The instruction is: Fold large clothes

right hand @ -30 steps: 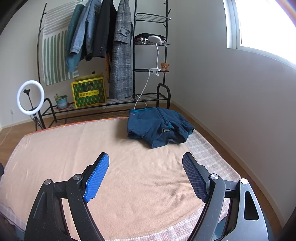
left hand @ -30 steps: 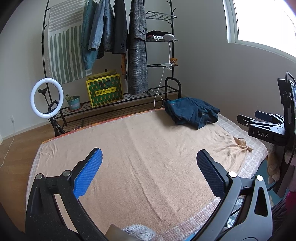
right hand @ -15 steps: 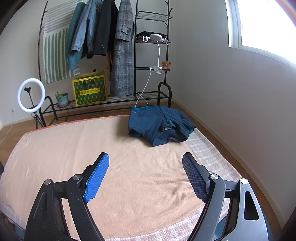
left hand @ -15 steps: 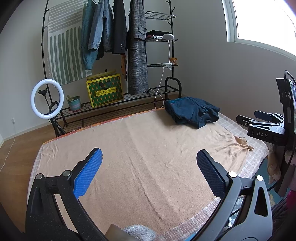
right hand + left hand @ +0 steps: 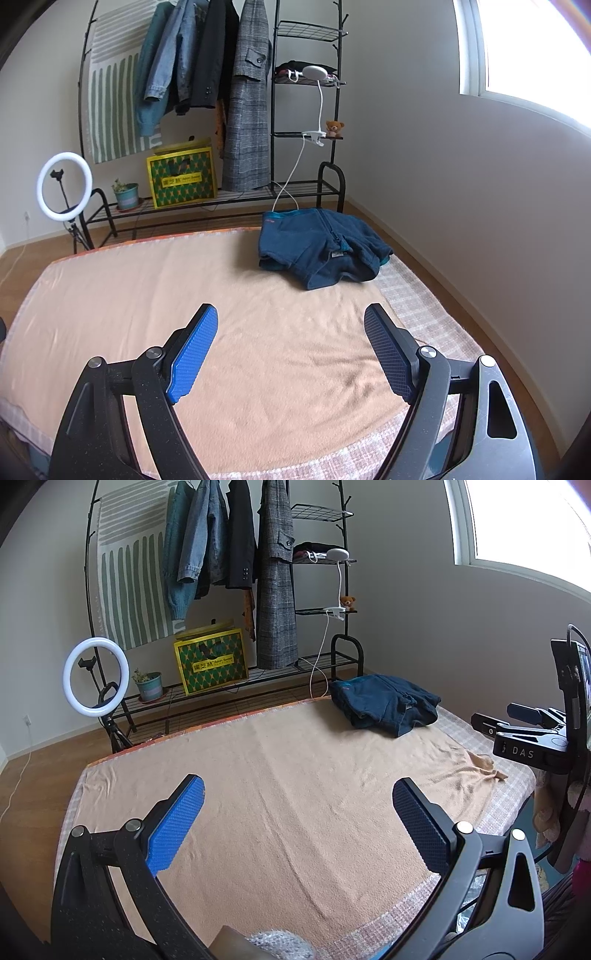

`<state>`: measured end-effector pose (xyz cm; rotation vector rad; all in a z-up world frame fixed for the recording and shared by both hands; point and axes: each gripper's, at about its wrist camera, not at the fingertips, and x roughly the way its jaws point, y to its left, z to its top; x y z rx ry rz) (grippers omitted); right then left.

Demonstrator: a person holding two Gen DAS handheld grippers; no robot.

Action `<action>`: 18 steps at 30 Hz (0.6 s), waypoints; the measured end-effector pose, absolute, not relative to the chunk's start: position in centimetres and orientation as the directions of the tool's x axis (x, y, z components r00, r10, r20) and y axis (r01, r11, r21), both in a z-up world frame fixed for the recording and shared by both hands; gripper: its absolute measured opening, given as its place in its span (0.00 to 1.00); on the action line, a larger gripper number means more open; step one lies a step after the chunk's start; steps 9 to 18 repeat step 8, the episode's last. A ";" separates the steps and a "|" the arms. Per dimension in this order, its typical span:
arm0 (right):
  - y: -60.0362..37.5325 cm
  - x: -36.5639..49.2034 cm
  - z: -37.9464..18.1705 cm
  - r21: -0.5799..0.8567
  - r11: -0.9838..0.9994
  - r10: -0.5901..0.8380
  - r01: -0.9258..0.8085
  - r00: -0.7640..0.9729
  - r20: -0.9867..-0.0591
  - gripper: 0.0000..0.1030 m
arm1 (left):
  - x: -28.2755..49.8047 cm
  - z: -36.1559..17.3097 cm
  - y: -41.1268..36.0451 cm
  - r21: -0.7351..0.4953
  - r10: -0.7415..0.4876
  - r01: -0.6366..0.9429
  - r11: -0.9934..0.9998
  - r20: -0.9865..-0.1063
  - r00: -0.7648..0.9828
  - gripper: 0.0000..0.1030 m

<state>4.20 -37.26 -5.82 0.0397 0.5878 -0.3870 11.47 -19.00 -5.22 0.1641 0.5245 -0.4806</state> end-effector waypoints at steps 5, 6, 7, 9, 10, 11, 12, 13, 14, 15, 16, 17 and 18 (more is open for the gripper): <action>-37.5 4.4 -5.9 -0.072 0.929 -0.340 0.363 0.762 -0.551 0.79 | 11.4 -5.2 -18.7 0.037 -0.395 0.478 0.877 -0.509 0.765 1.00; -37.5 4.4 -5.9 -0.072 0.929 -0.340 0.363 0.762 -0.551 0.79 | 11.4 -5.3 -18.6 0.038 -0.393 0.477 0.878 -0.510 0.765 1.00; -37.4 4.3 -5.9 -0.072 0.929 -0.340 0.363 0.762 -0.551 0.79 | 11.5 -5.3 -18.5 0.036 -0.394 0.476 0.878 -0.511 0.764 1.00; -37.4 4.4 -5.9 -0.073 0.929 -0.342 0.364 0.761 -0.551 0.79 | 11.5 -5.3 -18.5 0.038 -0.389 0.473 0.880 -0.511 0.766 1.00; -37.4 4.4 -5.9 -0.073 0.929 -0.342 0.364 0.761 -0.551 0.79 | 11.5 -5.3 -18.5 0.038 -0.389 0.473 0.880 -0.511 0.766 1.00; -37.4 4.4 -5.9 -0.073 0.929 -0.342 0.364 0.761 -0.551 0.79 | 11.5 -5.3 -18.5 0.038 -0.389 0.473 0.880 -0.511 0.766 1.00; -37.4 4.4 -5.9 -0.073 0.929 -0.342 0.364 0.761 -0.551 0.79 | 11.5 -5.3 -18.5 0.038 -0.389 0.473 0.880 -0.511 0.766 1.00; -37.4 4.4 -5.9 -0.073 0.929 -0.342 0.364 0.761 -0.551 0.79 | 11.5 -5.3 -18.5 0.038 -0.389 0.473 0.880 -0.511 0.766 1.00; -37.4 4.4 -5.9 -0.073 0.929 -0.342 0.364 0.761 -0.551 0.79 | 11.5 -5.3 -18.5 0.038 -0.389 0.473 0.880 -0.511 0.766 1.00; -37.4 4.4 -5.9 -0.073 0.929 -0.342 0.364 0.761 -0.551 0.79 | 11.5 -5.3 -18.5 0.038 -0.389 0.473 0.880 -0.511 0.766 1.00; -37.4 4.4 -5.9 -0.073 0.929 -0.342 0.364 0.761 -0.551 0.79 | 11.5 -5.3 -18.5 0.038 -0.389 0.473 0.880 -0.511 0.766 1.00; -37.4 4.4 -5.9 -0.073 0.929 -0.342 0.364 0.761 -0.551 0.79 | 11.5 -5.3 -18.5 0.038 -0.389 0.473 0.880 -0.511 0.766 1.00; -37.4 4.4 -5.9 -0.073 0.929 -0.342 0.364 0.761 -0.551 0.79 | 11.5 -5.3 -18.5 0.038 -0.389 0.473 0.880 -0.511 0.766 1.00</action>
